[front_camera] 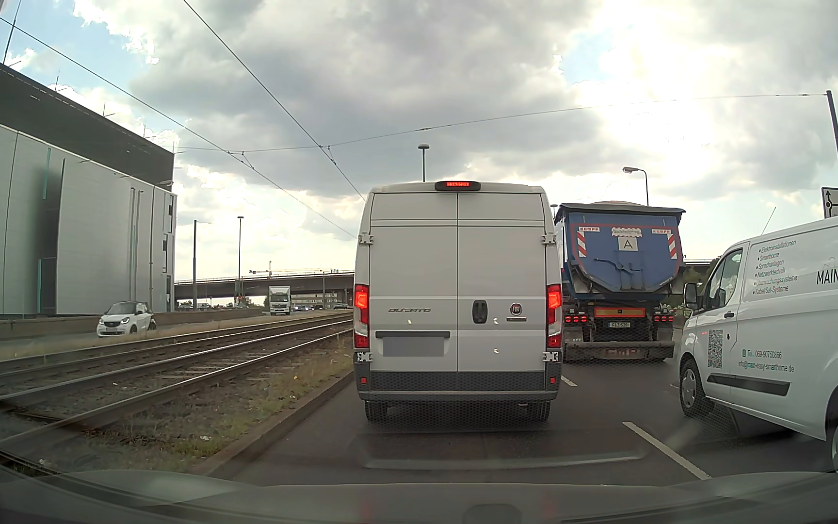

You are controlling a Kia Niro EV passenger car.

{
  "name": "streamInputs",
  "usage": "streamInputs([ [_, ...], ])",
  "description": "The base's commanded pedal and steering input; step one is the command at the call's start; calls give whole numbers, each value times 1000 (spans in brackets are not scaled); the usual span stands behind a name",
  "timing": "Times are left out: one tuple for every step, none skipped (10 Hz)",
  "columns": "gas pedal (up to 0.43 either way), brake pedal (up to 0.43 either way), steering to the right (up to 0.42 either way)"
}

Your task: Follow the waypoints while adhering to traffic rules and regulations

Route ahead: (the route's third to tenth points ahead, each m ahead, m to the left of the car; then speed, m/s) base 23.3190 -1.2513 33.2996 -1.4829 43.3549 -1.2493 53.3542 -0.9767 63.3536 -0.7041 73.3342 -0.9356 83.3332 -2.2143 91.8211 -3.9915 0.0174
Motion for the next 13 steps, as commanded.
streamInputs([
  [0, 177, -9],
  [0, 177, -9],
  [0, 171, -9],
  [0, 177, -9],
  [0, 177, -9],
  [0, 177, -9],
  [0, 177, -9],
  [0, 177, -9],
  [0, 177, -9],
  [0, 177, -9],
  [0, 177, -9],
  [0, 177, -9],
  [0, 177, -9],
])
